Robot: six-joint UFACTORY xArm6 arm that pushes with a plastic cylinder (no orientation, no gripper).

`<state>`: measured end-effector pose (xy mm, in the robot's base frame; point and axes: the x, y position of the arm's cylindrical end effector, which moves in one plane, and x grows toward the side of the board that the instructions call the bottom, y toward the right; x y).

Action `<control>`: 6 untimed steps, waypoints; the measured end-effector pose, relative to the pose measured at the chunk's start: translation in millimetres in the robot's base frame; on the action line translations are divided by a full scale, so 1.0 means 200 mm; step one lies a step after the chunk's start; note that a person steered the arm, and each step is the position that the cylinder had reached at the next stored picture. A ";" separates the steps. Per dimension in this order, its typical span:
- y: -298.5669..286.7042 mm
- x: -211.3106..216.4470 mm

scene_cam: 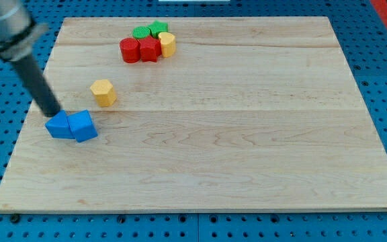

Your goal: Move the yellow hexagon bottom the red blocks

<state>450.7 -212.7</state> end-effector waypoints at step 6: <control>0.47 -0.43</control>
